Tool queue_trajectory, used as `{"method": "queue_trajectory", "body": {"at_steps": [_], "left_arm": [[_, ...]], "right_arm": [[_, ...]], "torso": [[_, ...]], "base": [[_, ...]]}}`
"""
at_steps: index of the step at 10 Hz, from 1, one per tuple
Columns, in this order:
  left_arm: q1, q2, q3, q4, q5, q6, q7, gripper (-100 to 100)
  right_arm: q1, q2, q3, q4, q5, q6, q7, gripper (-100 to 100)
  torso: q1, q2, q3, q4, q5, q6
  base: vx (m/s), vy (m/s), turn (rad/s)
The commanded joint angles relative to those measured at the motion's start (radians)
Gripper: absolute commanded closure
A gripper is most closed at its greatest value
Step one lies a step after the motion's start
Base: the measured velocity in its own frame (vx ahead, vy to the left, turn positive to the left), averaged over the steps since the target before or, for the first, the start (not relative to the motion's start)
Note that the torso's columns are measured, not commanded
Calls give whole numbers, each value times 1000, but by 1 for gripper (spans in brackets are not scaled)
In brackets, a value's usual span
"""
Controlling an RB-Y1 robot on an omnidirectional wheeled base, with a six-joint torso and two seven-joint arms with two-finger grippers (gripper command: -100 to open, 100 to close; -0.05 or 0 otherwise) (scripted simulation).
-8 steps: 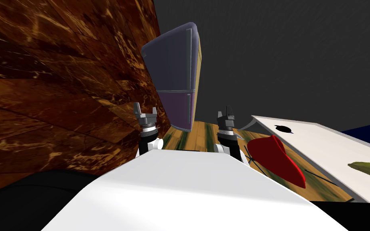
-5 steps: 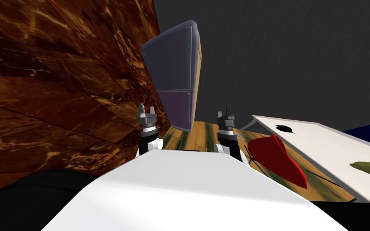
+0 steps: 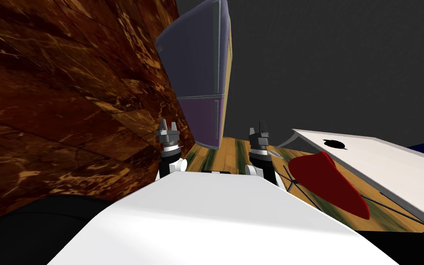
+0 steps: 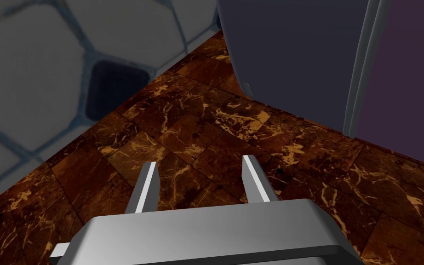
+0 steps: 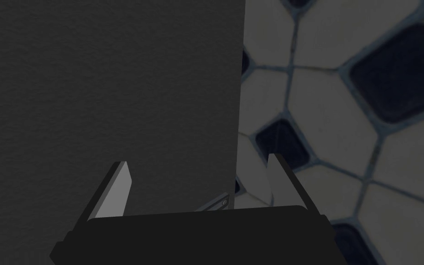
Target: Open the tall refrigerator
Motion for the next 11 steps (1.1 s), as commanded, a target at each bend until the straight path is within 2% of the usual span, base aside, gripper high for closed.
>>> {"method": "queue_trajectory", "body": {"at_steps": [1, 2, 4, 8, 9, 10, 11], "left_arm": [[0, 0, 0, 0, 0, 0, 0, 0], [-16, 47, -1, 14, 3, 14, 7, -100], [-54, 110, -3, 46, 10, 45, 24, -100], [-178, 213, -10, 143, 33, 150, 83, -100], [-184, 213, -10, 143, 33, 153, 83, -100], [-218, 234, -12, 173, 40, 187, 102, -100], [-225, 234, -12, 173, 40, 187, 102, -100]], "right_arm": [[0, 0, 0, 0, 0, 0, 0, 0], [0, 0, 0, 0, 0, 0, 0, 0], [0, 0, 0, 0, 0, 0, 0, 0], [0, 0, 0, 0, 0, 0, 0, 0], [0, 0, 0, 0, 0, 0, 0, 0], [0, 0, 0, 0, 0, 0, 0, 0], [0, 0, 0, 0, 0, 0, 0, 0]], "torso": [[0, 74, -148, 74, 0, 0], [0, 148, -295, 148, 0, 0], [-1, 190, -384, 190, 0, 0], [-1, 194, -390, 194, 0, 0], [0, 194, -389, 194, 0, 0], [0, 195, -389, 195, 0, 0], [0, 195, -389, 195, 0, 0]], "base": [[0, 0, 0], [10, -17, 3], [16, -42, 3], [33, -78, 7], [32, -77, 5], [34, -80, 3], [23, -56, 5]]}}
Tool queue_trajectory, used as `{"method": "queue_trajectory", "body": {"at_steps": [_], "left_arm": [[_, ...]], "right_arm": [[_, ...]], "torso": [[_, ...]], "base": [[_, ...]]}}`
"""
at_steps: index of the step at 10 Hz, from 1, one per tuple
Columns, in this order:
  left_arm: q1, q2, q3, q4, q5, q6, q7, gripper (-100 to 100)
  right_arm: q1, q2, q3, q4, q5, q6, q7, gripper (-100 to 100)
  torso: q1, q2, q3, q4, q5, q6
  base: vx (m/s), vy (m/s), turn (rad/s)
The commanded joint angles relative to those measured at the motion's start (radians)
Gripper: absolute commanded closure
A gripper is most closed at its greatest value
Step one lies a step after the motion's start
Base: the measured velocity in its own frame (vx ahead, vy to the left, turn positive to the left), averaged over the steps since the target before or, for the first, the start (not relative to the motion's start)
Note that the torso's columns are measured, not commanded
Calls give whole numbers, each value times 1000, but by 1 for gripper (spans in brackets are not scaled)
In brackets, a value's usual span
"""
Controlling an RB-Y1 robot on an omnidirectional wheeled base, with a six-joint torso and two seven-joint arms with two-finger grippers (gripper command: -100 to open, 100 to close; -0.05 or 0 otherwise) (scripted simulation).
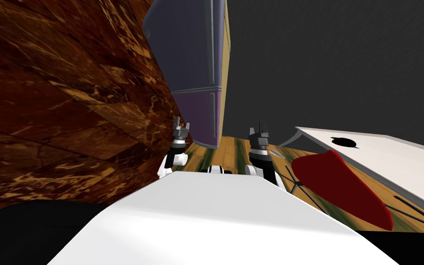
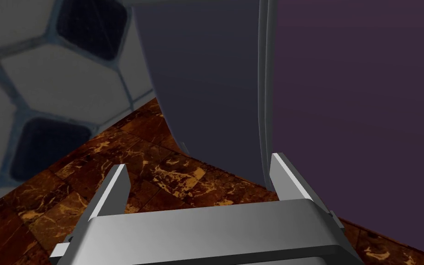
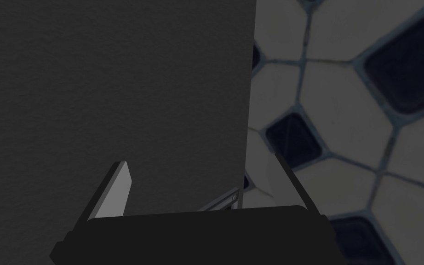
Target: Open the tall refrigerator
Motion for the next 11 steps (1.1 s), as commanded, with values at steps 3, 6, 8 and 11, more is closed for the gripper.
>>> {"method": "queue_trajectory", "body": {"at_steps": [3, 6, 8, 11], "left_arm": [[-126, 48, -5, 85, 20, 101, 52, -100], [-228, 84, -11, 154, 38, 185, 99, -100], [-282, 101, -14, 191, 48, 229, 124, -100], [-374, 136, -21, 269, 69, 318, 177, -100]], "right_arm": [[0, 0, 0, 0, 0, 0, 0, 0], [0, 0, 0, 0, 0, 0, 0, 0], [0, 0, 0, 0, 0, 0, 0, 0], [0, 0, 0, 0, 0, 0, 0, 0]], "torso": [[-2, -1, -1, 0, 0, 0], [-2, -1, 0, 0, -1, 0], [0, 0, 0, 0, 0, 0], [1, -1, 0, 0, 0, 0]], "base": [[35, -75, 6], [34, -98, 8], [27, -85, 4], [36, -78, 7]]}}
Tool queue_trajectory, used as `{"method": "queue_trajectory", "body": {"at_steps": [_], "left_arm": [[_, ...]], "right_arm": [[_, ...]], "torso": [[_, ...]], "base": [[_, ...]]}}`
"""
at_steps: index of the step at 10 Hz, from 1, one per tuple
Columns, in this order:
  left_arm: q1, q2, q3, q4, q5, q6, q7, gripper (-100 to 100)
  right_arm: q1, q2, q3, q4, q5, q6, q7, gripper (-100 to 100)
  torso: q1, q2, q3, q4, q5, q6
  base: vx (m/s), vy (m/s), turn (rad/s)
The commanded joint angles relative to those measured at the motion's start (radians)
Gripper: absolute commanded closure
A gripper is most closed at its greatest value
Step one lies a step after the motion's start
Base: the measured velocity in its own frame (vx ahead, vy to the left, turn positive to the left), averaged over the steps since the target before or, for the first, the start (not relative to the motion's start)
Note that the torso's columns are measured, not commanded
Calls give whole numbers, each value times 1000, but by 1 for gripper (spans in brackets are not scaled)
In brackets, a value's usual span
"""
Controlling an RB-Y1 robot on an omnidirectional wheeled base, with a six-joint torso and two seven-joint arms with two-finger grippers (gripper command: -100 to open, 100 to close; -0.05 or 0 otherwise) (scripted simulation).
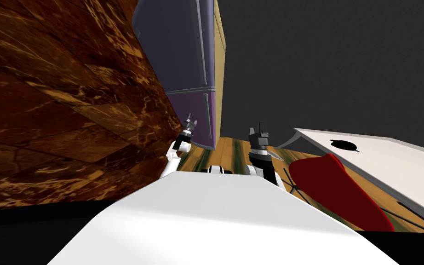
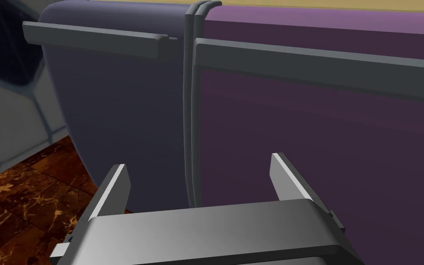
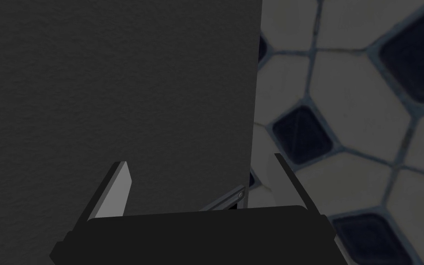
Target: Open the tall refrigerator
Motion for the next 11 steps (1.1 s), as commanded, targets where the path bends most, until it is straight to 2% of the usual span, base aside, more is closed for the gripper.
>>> {"method": "queue_trajectory", "body": {"at_steps": [1, 2, 3, 4, 5, 6, 7, 8, 9, 10, 11], "left_arm": [[-72, 21, -4, 46, 12, 55, 31, -100], [-112, 39, -7, 88, 23, 93, 58, -100], [-130, 39, -7, 88, 23, 103, 58, -100], [-171, 57, -10, 132, 34, 141, 85, -100], [-190, 57, -10, 132, 34, 153, 85, -100], [-224, 76, -14, 177, 45, 185, 113, -100], [-251, 76, -14, 177, 45, 203, 113, -100], [-289, 95, -17, 224, 56, 240, 141, -100], [-312, 95, -17, 225, 56, 254, 141, -100], [-347, 115, -20, 269, 67, 291, 168, -100], [-371, 115, -20, 275, 67, 306, 168, -100]], "right_arm": [[0, 0, 0, 0, 0, 0, 0, 0], [0, 0, 0, 0, 0, 0, 0, 0], [0, 0, 0, 0, 0, 0, 0, 0], [0, 0, 0, 0, 0, 0, 0, 0], [0, 0, 0, 0, 0, 0, 0, 0], [0, 0, 0, 0, 0, 0, 0, 0], [0, 0, 0, 0, 0, 0, 0, 0], [0, 0, 0, 0, 0, 0, 0, 0], [0, 0, 0, 0, 0, 0, 0, 0], [0, 0, 0, 0, 0, 0, 0, 0], [0, 0, 0, 0, 0, 0, 0, 0]], "torso": [[-2, 0, 0, 0, 0, 0], [-1, 1, 1, 0, 0, 0], [-1, -1, 0, 0, 0, 0], [-1, 0, 0, 0, 0, 0], [-2, 0, 0, 0, 0, 0], [-1, 1, 1, 0, 0, 0], [-2, 0, 0, 0, 0, 0], [0, 0, 0, 0, 0, 0], [0, 0, 0, 0, 0, 0], [0, 0, 0, 0, 0, 0], [-1, 0, 0, 0, 0, 0]], "base": [[26, -77, 5], [49, -78, 8], [40, -75, 4], [34, -94, 9], [30, -79, 9], [30, -104, 6], [31, -83, 7], [40, -81, 5], [29, -71, 7], [42, -83, 5], [28, -83, 7]]}}
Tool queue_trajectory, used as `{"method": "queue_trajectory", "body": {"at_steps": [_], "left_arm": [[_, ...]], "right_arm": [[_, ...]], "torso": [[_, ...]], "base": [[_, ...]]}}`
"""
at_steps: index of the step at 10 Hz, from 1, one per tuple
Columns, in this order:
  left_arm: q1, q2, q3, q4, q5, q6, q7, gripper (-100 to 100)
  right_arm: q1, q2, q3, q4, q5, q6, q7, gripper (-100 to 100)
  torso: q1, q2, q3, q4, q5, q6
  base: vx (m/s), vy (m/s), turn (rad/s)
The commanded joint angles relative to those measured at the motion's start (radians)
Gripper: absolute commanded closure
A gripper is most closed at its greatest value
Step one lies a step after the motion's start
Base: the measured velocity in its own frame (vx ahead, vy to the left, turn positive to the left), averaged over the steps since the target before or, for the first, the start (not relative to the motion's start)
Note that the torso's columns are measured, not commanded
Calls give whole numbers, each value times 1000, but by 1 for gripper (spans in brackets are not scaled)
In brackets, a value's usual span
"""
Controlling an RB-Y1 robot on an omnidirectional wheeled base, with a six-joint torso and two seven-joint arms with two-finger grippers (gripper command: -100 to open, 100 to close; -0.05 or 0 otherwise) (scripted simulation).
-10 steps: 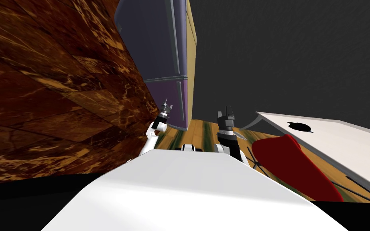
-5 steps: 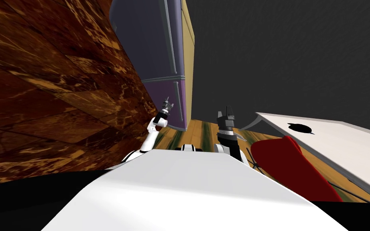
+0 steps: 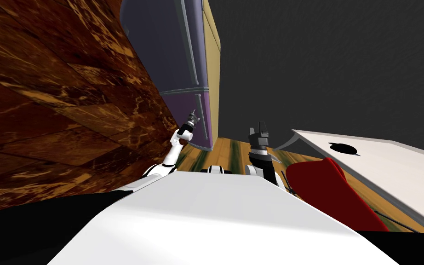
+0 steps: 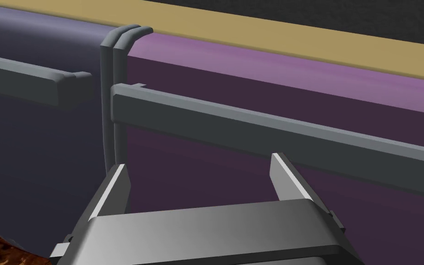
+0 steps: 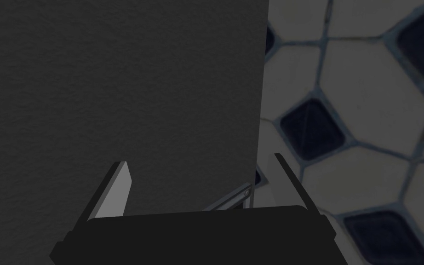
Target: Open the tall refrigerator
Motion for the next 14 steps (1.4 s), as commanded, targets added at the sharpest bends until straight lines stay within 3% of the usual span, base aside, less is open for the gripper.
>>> {"method": "queue_trajectory", "body": {"at_steps": [1, 2, 3, 5, 6, 7, 8, 10, 11, 14], "left_arm": [[-76, 35, -4, 63, 21, 78, 45, -100], [-108, 35, -4, 85, 21, 91, 45, -100], [-140, 55, -7, 124, 32, 124, 73, -100], [-178, 55, -7, 140, 32, 143, 73, -100], [-215, 75, -11, 180, 43, 193, 99, -100], [-237, 75, -11, 195, 43, 195, 99, -100], [-267, 96, -14, 229, 54, 234, 126, -100], [-302, 96, -14, 252, 54, 247, 126, -100], [-343, 117, -17, 295, 64, 295, 152, -100], [-423, 139, -20, 370, 75, 349, 177, -100]], "right_arm": [[0, 0, 0, 0, 0, 0, 0, 0], [0, 0, 0, 0, 0, 0, 0, 0], [0, 0, 0, 0, 0, 0, 0, 0], [0, 0, 0, 0, 0, 0, 0, 0], [0, 0, 0, 0, 0, 0, 0, 0], [0, 0, 0, 0, 0, 0, 0, 0], [0, 0, 0, 0, 0, 0, 0, 0], [0, 0, 0, 0, 0, 0, 0, 0], [0, 0, 0, 0, 0, 0, 0, 0], [0, 0, 0, 0, 0, 0, 0, 0]], "torso": [[0, 1, 0, 0, 0, 0], [-1, 1, 0, 0, 0, 0], [0, 1, 0, 0, 0, 0], [1, 0, 0, 0, 0, 0], [3, 2, 1, 0, 1, 0], [1, 1, 1, 0, 0, 0], [0, 1, 0, 0, 0, 0], [-1, 0, 0, 0, 0, 0], [2, 1, 1, 0, 1, 0], [-2, -1, 0, 0, -1, 0]], "base": [[32, -96, 8], [27, -84, 9], [42, -91, 3], [22, -55, 5], [20, -60, 1], [21, -66, 12], [39, -88, 4], [24, -60, 4], [22, -55, 3], [34, -76, 8]]}}
